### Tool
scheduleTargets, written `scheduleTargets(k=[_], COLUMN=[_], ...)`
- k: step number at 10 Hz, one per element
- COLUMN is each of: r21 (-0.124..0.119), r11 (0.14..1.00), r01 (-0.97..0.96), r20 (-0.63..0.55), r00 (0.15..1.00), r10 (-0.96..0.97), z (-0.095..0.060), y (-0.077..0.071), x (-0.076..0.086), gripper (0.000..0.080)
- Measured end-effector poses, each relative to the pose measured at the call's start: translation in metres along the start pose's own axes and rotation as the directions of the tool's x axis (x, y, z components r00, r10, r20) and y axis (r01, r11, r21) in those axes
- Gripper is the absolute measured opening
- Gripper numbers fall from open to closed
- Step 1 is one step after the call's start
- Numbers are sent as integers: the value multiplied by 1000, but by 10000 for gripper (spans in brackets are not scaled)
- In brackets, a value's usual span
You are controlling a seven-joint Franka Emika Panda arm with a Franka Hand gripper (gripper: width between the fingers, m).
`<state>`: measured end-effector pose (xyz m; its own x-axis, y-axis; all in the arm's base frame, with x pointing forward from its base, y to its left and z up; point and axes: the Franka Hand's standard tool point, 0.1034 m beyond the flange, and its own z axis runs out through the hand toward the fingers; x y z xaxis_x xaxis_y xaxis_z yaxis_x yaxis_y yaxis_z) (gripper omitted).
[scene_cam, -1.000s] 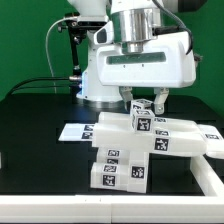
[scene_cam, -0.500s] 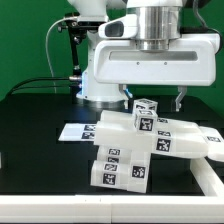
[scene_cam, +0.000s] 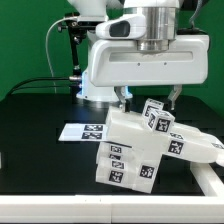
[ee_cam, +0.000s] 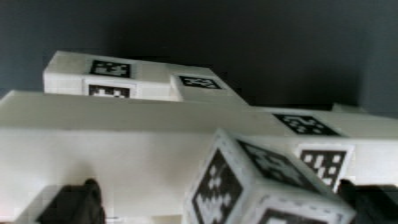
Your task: Assemble chair
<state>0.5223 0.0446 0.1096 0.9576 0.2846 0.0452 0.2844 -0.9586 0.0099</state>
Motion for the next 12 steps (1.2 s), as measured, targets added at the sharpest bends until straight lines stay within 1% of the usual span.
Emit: scheduleTargets(k=[1, 2, 3, 5, 6, 7, 8, 9, 10, 11, 12], r21=[-7, -8, -8, -7, -7, -7, -5, -5, -4, -4, 2], r11=[998, 990, 979, 981, 983, 984, 995, 1000, 998, 990, 961], r01=[63, 142, 203, 194, 181, 180, 97, 19, -57, -138, -276], r20=[-8, -5, -5, -3, -3, -4, -4, -5, -5, -6, -19], r00=[998, 990, 979, 981, 983, 984, 995, 1000, 998, 990, 961], r10=[-63, -142, -203, -194, -181, -180, -97, -19, 57, 138, 276], z=[4, 6, 4, 5, 5, 5, 5, 5, 5, 5, 5], y=[2, 4, 5, 5, 5, 5, 4, 4, 4, 5, 9], x=[-2, -2, 1, 0, 0, 0, 0, 0, 0, 0, -1], gripper=[649, 649, 649, 649, 560, 380, 292, 292, 262, 262, 262])
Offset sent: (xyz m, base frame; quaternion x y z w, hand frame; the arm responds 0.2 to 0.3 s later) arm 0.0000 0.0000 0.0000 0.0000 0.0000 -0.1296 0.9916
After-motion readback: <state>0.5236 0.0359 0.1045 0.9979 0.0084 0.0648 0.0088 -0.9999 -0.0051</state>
